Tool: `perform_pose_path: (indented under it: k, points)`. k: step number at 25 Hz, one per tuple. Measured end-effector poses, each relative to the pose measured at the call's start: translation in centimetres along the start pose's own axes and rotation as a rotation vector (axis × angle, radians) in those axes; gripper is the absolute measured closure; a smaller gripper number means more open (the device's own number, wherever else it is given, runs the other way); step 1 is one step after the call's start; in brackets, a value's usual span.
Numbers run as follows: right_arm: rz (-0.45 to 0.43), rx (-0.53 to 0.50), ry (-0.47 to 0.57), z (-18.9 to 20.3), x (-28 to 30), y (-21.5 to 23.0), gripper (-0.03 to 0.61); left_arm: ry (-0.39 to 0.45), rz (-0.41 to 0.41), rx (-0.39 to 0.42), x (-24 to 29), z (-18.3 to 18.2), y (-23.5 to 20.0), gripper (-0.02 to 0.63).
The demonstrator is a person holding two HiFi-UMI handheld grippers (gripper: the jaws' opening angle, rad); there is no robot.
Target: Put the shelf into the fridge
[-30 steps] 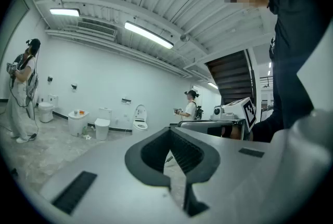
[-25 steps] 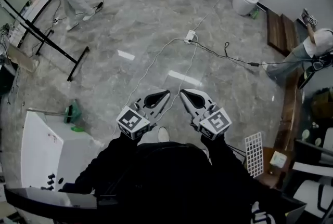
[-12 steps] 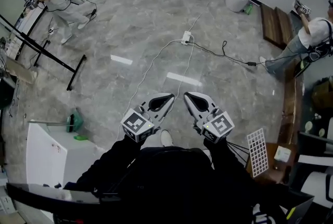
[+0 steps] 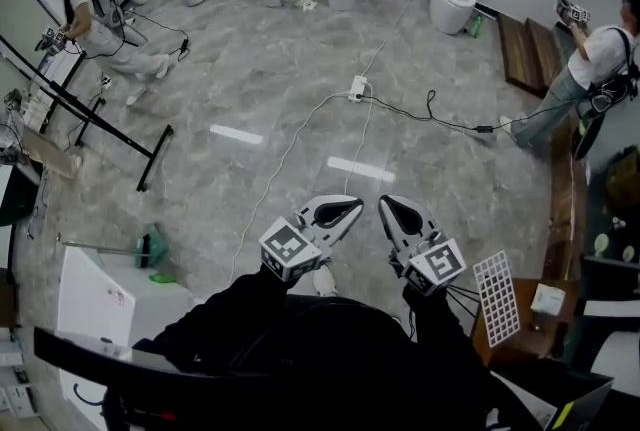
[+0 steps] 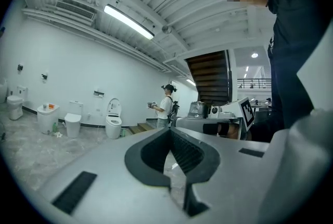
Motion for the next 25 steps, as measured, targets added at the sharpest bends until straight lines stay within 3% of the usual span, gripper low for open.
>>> perform_pose_path:
  k: [7,15,25]
  points:
    - [0.094,-0.002,0.003,0.5,-9.7,1.1,0.572,-0.023,0.086,0.025,4.9,-0.4,7.3,0.607]
    - [0.271,0.041,0.064,-0.2,-22.4,3.5,0.572,-0.034,0.237,0.067,13.8,-0.8,15.9,0.607]
    - [0.518,0.066,0.048,4.2,-38.6,4.9,0.572,-0.082,0.422,0.084,23.7,1.8,26.9,0.607]
Point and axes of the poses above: the fingertips, and each gripper's own axes: x forward along the fingers, y to its right, z out of its underside, the point moved 10 cm from there along -x, backward along the fingers, and after that the axes turned 6 degrees about -y, right-handed, at the moved point
